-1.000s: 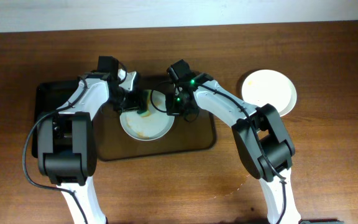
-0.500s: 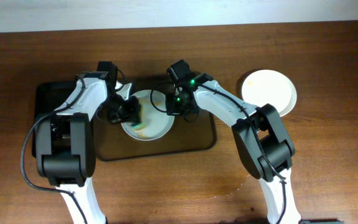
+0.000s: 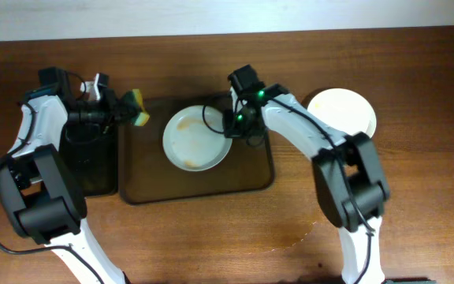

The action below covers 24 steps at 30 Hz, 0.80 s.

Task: Clean dirty plates on tray and stack at the side
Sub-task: 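Lift the back plate with the right gripper and stack it on the pile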

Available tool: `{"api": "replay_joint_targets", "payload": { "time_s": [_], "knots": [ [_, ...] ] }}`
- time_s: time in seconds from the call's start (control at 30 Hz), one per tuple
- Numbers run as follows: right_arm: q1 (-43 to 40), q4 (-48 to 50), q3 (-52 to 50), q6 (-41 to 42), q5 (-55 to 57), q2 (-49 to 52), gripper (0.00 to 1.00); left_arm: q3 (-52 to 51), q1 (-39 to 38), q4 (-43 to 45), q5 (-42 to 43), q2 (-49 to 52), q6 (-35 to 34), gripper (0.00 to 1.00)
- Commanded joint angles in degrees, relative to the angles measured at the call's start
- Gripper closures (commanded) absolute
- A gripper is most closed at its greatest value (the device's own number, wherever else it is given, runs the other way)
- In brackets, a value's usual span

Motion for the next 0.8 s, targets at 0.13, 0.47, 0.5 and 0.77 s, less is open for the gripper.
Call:
{"api": "replay_joint_targets", "payload": {
  "time_s": [0.13, 0.47, 0.5, 0.77],
  "knots": [
    [11.08, -6.34, 0.44, -3.5, 52.61, -12.68, 0.96, 2.82, 0.76, -4.96, -26.18, -2.95, 2.49, 0.99],
    [28.74, -3.87, 0.31, -2.62, 98.66, -12.39, 0.96, 3.96, 0.76, -9.03, -45.59, -13.25, 2.03, 0.99],
    [29.66, -3.89, 0.31, -2.62, 101.0, -12.39, 0.96, 3.96, 0.76, -9.01, -45.59, -13.25, 2.03, 0.99],
    [28.76, -3.91, 0.31, -2.62, 90.79, -12.5, 0.96, 3.96, 0.76, -9.25, -45.59, -13.25, 2.03, 0.99]
  ]
}}
